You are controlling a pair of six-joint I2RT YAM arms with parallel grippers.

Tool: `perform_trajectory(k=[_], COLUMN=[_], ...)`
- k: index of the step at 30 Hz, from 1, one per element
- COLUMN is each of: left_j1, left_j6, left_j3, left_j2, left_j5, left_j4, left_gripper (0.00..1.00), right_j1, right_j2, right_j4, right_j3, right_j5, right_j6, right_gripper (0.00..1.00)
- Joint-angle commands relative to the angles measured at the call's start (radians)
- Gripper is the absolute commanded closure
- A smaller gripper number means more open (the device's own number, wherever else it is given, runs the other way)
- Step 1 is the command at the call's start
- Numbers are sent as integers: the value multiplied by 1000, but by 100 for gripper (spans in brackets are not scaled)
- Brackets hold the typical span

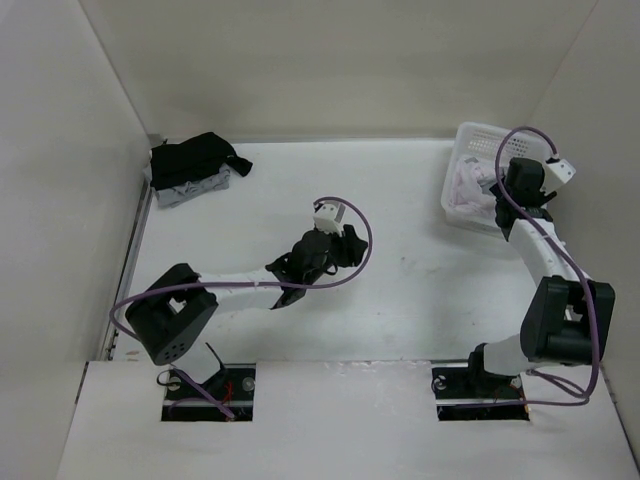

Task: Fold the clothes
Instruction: Grab the tank top from the pile

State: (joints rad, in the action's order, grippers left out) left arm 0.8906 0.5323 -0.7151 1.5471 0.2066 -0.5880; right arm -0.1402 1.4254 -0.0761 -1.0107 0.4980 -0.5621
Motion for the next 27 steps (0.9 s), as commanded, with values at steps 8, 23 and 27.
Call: perform_trajectory(k=[8,23,27], left_j1=[-28,-26,-40], left_j6=[23,31,35], left_j3=[14,8,11], left_j2=[13,28,28], left_j5=[-16,-30,-24], left_j4=[-75,-79,-81], left_gripper=[55,55,55], right_j1=[-48,79,185], right_j2=[93,-110,-229], right_j4=[30,134,200], right_j3=[29,60,58], right_j5=[-53,78,149], right_j6=[-53,22,89], right_gripper=[37,100,100])
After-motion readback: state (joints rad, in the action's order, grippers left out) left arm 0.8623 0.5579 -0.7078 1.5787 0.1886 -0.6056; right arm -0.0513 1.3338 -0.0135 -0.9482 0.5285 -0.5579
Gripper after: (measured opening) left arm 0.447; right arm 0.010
